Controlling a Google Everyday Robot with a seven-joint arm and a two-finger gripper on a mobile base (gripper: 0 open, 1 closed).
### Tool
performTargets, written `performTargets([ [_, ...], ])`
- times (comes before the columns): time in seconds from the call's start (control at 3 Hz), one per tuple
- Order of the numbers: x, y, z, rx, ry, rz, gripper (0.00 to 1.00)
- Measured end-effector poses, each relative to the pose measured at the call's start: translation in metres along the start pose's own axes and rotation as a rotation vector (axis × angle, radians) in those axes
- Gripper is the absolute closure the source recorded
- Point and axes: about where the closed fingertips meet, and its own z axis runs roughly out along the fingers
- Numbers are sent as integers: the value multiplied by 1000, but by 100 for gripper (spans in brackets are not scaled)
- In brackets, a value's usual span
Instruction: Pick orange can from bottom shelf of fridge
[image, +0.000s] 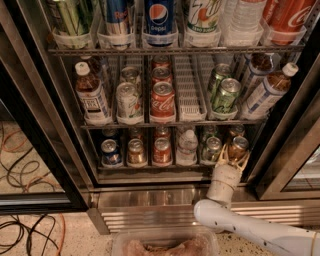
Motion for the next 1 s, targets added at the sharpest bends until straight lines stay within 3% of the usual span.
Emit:
performTargets([
  [1.0,-34,8,5,-66,-109,81,100],
])
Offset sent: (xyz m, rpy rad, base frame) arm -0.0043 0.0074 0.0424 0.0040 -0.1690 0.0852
